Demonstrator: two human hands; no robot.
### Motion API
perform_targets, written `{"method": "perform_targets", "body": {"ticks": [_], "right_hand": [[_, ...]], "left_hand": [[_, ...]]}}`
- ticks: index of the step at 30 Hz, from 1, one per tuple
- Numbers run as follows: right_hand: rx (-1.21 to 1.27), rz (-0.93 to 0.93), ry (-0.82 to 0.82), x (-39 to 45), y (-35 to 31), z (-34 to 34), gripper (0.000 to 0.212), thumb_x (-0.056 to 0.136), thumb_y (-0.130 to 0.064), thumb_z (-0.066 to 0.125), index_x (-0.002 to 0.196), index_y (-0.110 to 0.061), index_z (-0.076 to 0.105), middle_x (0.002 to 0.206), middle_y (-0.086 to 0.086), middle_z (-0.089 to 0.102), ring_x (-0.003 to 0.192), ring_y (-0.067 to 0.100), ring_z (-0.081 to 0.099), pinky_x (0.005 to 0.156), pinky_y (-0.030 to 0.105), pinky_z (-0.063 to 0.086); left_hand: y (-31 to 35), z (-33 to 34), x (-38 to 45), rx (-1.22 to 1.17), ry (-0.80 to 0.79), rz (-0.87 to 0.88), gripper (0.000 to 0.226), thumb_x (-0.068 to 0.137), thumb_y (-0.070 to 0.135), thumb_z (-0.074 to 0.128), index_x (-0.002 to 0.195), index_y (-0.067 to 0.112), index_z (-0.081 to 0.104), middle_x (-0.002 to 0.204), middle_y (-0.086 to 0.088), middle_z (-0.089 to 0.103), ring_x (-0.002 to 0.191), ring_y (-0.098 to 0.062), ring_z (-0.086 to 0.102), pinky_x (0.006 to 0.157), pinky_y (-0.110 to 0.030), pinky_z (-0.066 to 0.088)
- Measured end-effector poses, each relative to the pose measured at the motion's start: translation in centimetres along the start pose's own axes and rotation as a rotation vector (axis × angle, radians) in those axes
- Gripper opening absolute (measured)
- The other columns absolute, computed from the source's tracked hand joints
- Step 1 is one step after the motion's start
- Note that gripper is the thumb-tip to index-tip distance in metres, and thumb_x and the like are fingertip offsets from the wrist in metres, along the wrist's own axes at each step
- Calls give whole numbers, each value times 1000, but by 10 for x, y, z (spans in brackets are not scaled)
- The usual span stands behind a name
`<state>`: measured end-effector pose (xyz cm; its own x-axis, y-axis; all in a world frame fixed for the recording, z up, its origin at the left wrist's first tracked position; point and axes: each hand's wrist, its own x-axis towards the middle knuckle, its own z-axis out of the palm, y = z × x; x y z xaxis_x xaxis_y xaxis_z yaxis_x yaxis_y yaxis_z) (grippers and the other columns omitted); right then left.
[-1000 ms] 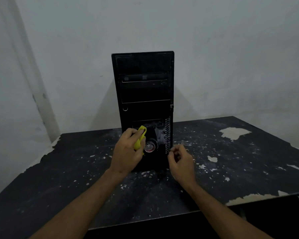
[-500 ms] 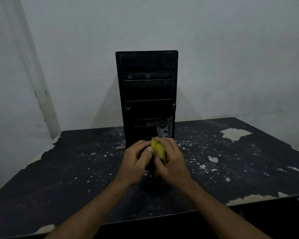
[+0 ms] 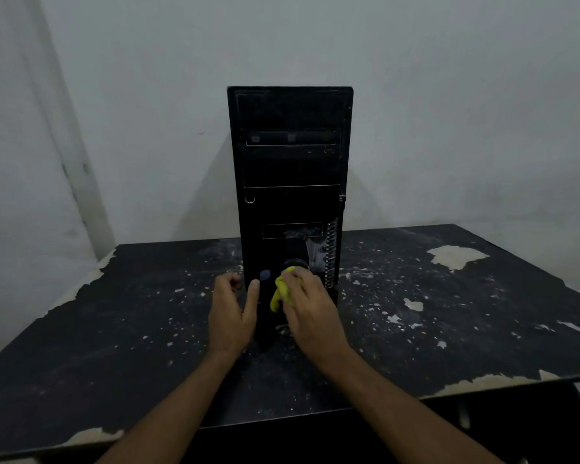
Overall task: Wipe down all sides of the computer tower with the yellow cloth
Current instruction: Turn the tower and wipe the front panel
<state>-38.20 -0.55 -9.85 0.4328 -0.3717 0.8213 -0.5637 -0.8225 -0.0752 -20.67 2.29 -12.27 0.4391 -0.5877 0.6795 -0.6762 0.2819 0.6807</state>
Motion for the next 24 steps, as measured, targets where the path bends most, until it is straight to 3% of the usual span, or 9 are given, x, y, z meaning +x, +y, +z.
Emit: {"method": "perform_targets", "body": {"ticks": [4,7,11,15,21,24], "right_hand": [[-164,-88,-147,-6,10,-7,48,88,-14,67,135,-8,57,138,9,53,101,28,56,85,42,53],[-246,-76,-110,1,17,-18,52,84,-13,73,134,-10,60,131,5,58,102,27,56,84,40,50],[-255,-137,-176,-6,14,-14,63,82,-7,73,141,-8,51,139,5,52,101,27,52,84,39,49],[-365,-217,-168,2,25,-27,64,77,-15,81,136,-11,57,134,2,54,97,28,50,77,40,49],[-500,-129,-156,-3,18,-29,68,78,-16,73,141,-11,50,135,10,50,104,33,49,83,46,44],[-427,26,-163,2,15,-26,50,84,-26,70,131,-18,54,123,9,52,100,31,53,85,47,45]], "left_hand": [[-4,0,0,34,-23,22,41,100,57,48,115,20,47,106,3,51,94,-15,54,77,-30,47],[-4,2,-2,62,-29,38,38,102,55,46,116,19,47,107,3,52,96,-15,54,78,-31,47],[-4,3,-2,63,-18,40,28,105,44,52,115,19,47,107,2,53,96,-14,55,80,-36,52],[-5,2,-1,72,-20,53,33,103,52,47,114,22,46,106,2,52,94,-15,55,78,-37,52],[-7,2,-1,77,-26,47,36,102,57,44,116,24,45,109,4,52,97,-15,57,77,-40,55],[-4,1,-1,74,-26,42,34,102,58,45,115,27,44,110,4,51,97,-15,56,77,-36,53]]}}
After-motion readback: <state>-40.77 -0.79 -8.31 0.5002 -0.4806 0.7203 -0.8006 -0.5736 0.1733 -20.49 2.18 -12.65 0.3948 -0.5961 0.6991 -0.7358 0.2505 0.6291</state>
